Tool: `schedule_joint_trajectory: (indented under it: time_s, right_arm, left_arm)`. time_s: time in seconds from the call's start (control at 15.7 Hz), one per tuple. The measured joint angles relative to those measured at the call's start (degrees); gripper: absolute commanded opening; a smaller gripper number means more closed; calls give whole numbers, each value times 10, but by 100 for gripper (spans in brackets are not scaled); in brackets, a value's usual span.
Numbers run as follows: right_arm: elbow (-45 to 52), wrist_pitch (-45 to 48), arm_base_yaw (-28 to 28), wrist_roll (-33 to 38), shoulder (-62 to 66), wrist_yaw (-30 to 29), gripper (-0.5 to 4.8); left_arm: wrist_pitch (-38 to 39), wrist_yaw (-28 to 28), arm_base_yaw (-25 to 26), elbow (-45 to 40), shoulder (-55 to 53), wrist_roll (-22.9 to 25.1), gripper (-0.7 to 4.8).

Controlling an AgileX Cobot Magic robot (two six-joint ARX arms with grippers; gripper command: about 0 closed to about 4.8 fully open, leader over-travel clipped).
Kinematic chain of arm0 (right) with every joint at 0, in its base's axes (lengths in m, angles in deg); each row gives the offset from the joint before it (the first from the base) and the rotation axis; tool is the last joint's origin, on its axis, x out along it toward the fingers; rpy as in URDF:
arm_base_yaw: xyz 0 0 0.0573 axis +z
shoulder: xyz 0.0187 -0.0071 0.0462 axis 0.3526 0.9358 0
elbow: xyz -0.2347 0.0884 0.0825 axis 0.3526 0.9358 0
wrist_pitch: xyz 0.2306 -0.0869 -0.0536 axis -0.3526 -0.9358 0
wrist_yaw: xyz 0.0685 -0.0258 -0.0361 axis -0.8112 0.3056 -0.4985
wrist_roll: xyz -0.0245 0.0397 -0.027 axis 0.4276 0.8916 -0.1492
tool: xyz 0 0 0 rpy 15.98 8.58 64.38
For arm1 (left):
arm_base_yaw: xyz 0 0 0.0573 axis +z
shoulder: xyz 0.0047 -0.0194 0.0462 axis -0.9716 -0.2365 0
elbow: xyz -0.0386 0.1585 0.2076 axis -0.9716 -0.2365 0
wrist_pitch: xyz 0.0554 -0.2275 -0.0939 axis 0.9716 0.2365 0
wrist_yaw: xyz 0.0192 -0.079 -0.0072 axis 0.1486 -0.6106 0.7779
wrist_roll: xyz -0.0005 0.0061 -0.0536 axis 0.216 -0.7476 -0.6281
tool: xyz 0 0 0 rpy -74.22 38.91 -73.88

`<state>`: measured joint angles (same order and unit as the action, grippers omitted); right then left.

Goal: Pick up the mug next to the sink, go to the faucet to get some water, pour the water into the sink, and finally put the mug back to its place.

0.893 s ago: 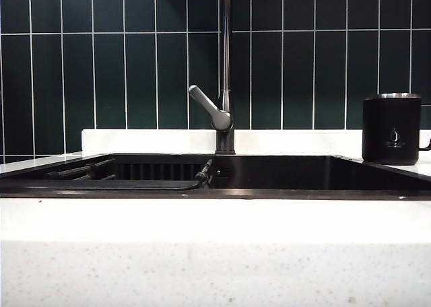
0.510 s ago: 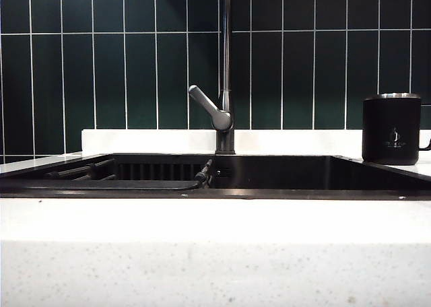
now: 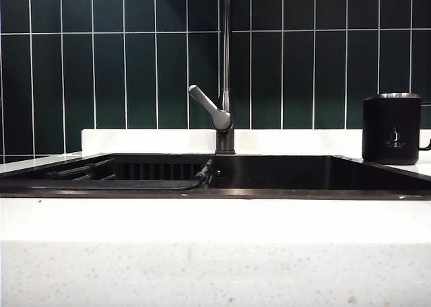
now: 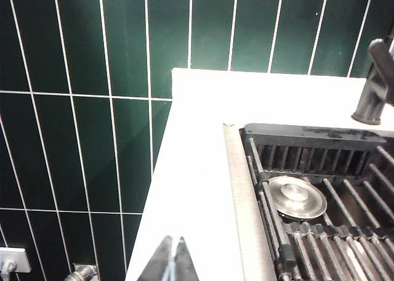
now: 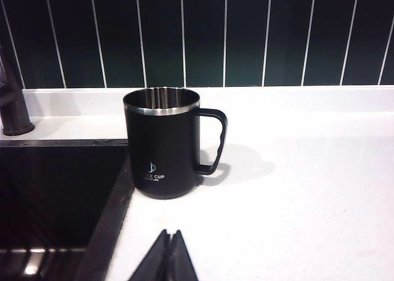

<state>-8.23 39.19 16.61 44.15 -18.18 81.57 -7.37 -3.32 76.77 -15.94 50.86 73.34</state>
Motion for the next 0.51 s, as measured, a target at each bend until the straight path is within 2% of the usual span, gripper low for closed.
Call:
schedule_joint_trajectory:
  time_s: [0.13, 0.26, 0.38, 0.51]
  right_arm:
    - [0, 16, 1, 46, 0, -2, -9]
    - [0, 46, 1, 62, 0, -2, -9]
    - [-7, 64, 1, 109, 0, -2, -9]
    - [-78, 19, 1, 124, 1, -2, -9]
  left_arm:
    - [-11, -19, 0, 0, 0, -31, -6]
    - [-45, -26, 0, 1, 0, -42, -6]
    - [-55, -49, 0, 44, 0, -52, -5]
    - [-43, -66, 0, 107, 0, -43, -3]
